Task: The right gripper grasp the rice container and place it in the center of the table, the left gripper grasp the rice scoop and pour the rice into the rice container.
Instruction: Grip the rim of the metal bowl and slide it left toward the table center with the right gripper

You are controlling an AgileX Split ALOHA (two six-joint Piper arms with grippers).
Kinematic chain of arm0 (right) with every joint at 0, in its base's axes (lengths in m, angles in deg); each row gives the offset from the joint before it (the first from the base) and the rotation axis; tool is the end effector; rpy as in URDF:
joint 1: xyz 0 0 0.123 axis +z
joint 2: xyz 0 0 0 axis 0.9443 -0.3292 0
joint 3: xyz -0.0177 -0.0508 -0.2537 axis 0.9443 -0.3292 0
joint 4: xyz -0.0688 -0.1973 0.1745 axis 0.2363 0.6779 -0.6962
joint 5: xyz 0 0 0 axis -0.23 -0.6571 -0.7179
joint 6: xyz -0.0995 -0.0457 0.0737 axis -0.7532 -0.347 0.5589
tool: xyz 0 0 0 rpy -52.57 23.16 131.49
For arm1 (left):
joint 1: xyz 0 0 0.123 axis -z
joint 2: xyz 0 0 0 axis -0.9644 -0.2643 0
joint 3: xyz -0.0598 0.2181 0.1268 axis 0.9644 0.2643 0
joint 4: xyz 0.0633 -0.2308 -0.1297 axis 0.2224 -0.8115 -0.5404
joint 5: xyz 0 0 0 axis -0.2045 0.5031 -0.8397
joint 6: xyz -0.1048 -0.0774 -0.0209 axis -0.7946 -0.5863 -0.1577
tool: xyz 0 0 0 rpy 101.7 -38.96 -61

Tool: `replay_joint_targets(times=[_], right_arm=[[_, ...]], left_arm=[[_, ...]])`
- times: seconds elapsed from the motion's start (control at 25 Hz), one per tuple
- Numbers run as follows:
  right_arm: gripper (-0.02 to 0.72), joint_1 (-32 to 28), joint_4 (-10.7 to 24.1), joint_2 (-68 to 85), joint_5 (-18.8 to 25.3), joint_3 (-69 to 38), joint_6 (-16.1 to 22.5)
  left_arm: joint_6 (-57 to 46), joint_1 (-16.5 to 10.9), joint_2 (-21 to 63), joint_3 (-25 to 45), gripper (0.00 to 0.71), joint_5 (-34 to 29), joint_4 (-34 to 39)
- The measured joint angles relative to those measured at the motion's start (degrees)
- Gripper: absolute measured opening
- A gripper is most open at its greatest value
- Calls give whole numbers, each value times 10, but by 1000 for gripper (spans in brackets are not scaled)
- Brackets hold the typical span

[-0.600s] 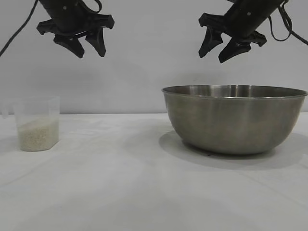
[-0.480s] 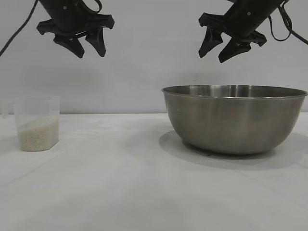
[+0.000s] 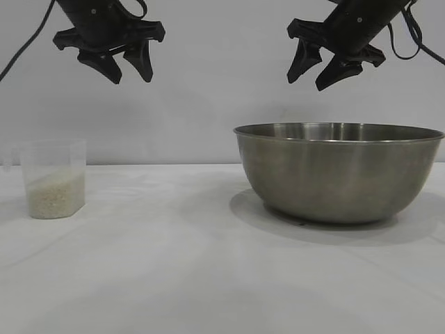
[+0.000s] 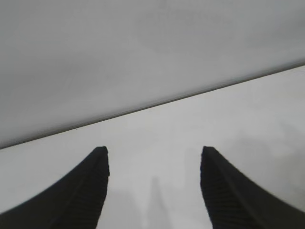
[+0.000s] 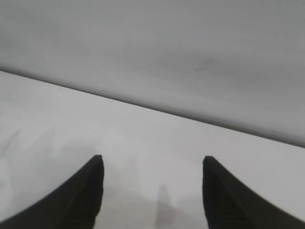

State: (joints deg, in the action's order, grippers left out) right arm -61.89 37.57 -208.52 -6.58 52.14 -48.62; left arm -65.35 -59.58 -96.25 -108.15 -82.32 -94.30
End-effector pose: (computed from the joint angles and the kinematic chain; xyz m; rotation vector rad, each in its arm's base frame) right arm 0.5081 0.1326 0.1662 -0.4290 2.2116 0.5259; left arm 0.4996 -0.1397 0.1796 0.2752 2.1817 -0.2045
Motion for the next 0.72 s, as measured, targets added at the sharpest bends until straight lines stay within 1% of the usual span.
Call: replay_joint_targets(times=[0.08,0.16,0.24,0.28,0.36,0.48,0.56,0.64,0.72], right_arm=[[422,-4,12,3,17,0,7],[422,-12,35,15,37,0,23],[422,-26,59,37,67,0,53],[422,-36,76,50,82,0,75],[422,-57,114,79,128,0,124],[422,-83,178,107,211,0,189],[422,-93,207,116,271,0,226],[422,-97,230,117,316,0,258],[422,-97,252,117,351,0,283]], left_arm=[[0,0,0,0,370,-6,0],[0,0,0,0,370,-13,0],[0,0,0,0,370,-15,0],[0,0,0,0,370,-16,0],[0,0,0,0,370,-17,0],[0,0,0,0,370,-20,0],[0,0,0,0,370,-22,0],[0,0,0,0,370,-23,0],[0,0,0,0,370,-25,0]])
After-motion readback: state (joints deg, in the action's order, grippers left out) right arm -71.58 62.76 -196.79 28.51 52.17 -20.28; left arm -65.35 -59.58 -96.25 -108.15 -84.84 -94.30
